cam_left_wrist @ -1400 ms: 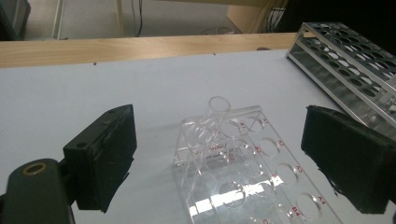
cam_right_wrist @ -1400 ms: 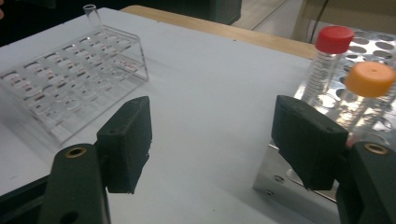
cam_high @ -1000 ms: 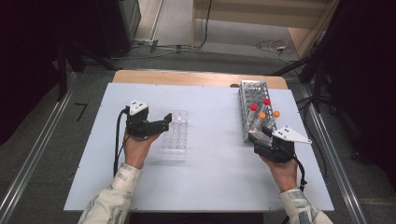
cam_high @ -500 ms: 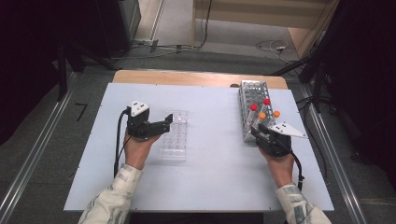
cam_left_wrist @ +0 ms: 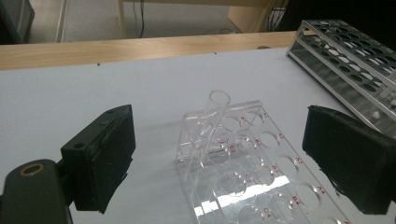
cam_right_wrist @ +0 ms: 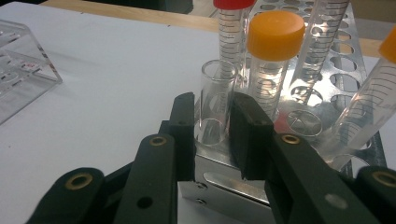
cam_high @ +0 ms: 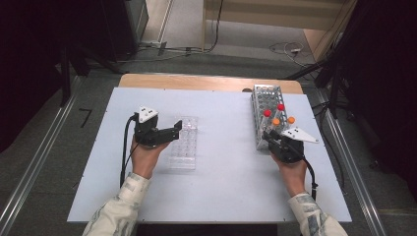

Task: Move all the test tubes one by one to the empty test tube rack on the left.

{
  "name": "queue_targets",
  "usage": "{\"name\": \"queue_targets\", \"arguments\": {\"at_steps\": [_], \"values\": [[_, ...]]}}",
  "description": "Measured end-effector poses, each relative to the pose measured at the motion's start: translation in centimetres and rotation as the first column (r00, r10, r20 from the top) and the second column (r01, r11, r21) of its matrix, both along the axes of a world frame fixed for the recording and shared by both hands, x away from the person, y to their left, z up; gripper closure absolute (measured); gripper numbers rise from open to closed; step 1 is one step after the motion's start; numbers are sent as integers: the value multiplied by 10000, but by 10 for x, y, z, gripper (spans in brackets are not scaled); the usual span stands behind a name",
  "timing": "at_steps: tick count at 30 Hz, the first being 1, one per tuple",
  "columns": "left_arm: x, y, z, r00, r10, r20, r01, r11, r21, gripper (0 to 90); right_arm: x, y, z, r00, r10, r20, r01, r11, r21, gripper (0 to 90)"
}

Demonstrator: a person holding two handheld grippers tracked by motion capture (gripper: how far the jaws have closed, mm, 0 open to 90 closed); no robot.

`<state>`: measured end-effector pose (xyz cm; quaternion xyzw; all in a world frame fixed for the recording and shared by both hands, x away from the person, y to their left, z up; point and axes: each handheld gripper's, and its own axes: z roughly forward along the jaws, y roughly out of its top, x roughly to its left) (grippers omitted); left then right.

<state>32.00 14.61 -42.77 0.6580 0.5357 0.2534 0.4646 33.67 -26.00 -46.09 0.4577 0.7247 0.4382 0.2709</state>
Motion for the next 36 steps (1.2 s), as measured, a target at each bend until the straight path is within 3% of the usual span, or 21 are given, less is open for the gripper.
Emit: {"name": "queue_targets", "arguments": {"at_steps": [14, 27, 36], "values": [[0, -2, 0, 10000, -82, -16, 82, 10000, -6, 99, 1, 2, 3, 9995, -12, 320, 17, 9999, -156, 730], [-1, -1, 1, 10000, -96, 18, 96, 10000, -12, 99, -12, 1, 32, 9931, 36, 1174, -40, 10000, 29, 733], [-2, -2, 2, 9999, -109, 14, 109, 9999, -41, 99, -20, -2, 48, 9893, 101, 1453, -157, 9992, 380, 733]]}}
